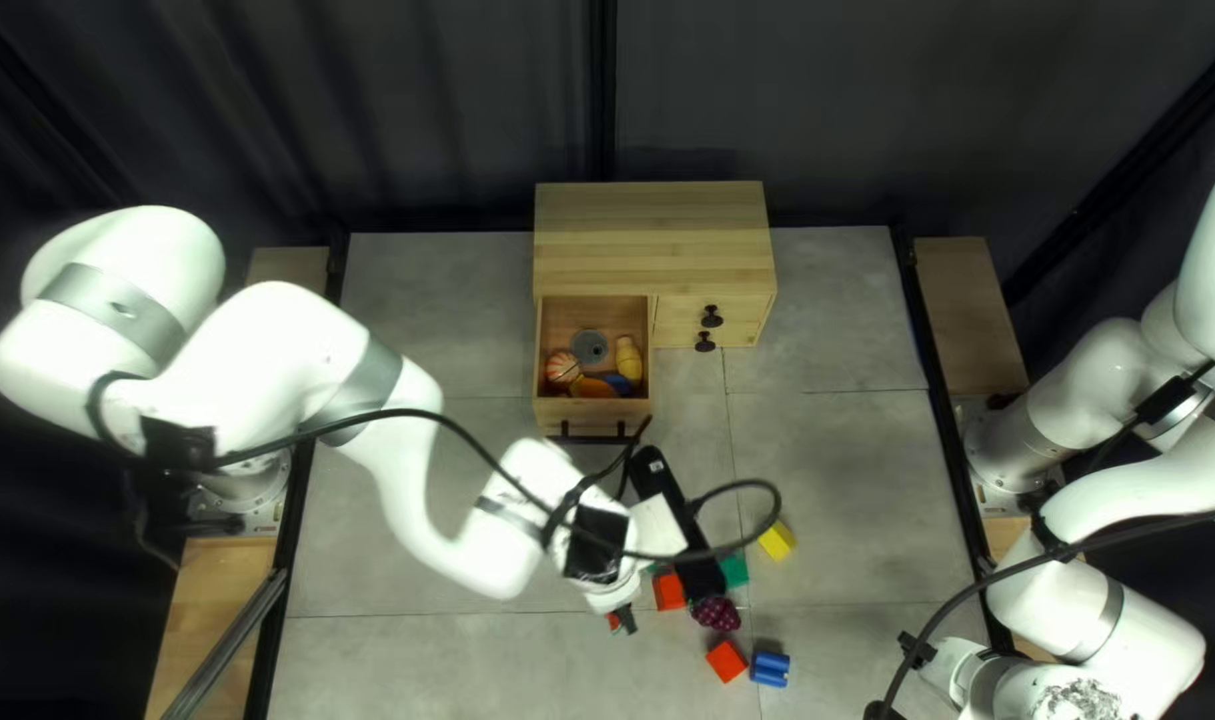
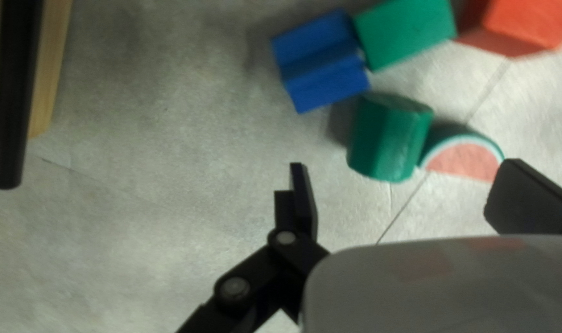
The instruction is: Open drawers and place objects into drawer and close
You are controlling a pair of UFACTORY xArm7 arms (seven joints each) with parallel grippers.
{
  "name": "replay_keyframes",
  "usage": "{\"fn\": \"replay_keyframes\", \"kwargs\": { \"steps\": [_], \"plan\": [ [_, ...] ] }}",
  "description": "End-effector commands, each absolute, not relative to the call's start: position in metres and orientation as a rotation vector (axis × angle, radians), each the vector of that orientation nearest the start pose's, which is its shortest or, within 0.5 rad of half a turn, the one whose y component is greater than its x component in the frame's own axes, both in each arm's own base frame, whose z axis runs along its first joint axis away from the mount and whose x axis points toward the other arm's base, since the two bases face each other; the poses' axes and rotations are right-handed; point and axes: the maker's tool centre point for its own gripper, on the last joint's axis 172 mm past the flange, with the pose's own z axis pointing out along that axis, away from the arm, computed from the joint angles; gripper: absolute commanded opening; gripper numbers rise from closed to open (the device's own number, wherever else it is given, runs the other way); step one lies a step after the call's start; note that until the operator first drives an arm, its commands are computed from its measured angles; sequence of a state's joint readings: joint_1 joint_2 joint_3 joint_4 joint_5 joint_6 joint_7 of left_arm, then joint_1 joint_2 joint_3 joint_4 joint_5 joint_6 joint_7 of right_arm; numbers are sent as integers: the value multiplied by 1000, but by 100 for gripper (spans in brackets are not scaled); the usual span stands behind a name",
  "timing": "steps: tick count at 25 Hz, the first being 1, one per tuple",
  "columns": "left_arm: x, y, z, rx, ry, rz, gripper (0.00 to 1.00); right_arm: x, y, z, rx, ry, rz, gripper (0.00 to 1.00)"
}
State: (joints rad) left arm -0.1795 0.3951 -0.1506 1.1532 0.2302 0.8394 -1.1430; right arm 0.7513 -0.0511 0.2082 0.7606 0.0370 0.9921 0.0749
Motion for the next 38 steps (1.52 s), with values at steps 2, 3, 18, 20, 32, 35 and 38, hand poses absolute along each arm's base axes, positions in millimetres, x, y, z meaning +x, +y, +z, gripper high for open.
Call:
{"fn": "replay_keyframes", "kwargs": {
  "steps": [2, 3, 18, 20, 32, 35, 38],
  "plan": [
    [480, -135, 63, -2726, -1255, -83, 100, 206, 302, 104, -2912, -1336, 268, 100],
    [480, -138, 65, -2712, -1289, -101, 100, 206, 302, 104, -2912, -1336, 268, 100],
    [496, -176, 48, -2769, -1262, -238, 100, 206, 302, 104, -2912, -1336, 268, 100],
    [496, -175, 45, -2765, -1273, -230, 100, 206, 302, 104, -2912, -1336, 268, 100],
    [500, -165, 30, -2792, -1231, -252, 100, 206, 302, 104, -2912, -1336, 268, 100],
    [501, -167, 26, -2819, -1188, -256, 100, 206, 302, 104, -2912, -1336, 268, 100],
    [501, -166, 23, -2842, -1154, -252, 100, 206, 302, 104, -2912, -1336, 268, 100]
  ]
}}
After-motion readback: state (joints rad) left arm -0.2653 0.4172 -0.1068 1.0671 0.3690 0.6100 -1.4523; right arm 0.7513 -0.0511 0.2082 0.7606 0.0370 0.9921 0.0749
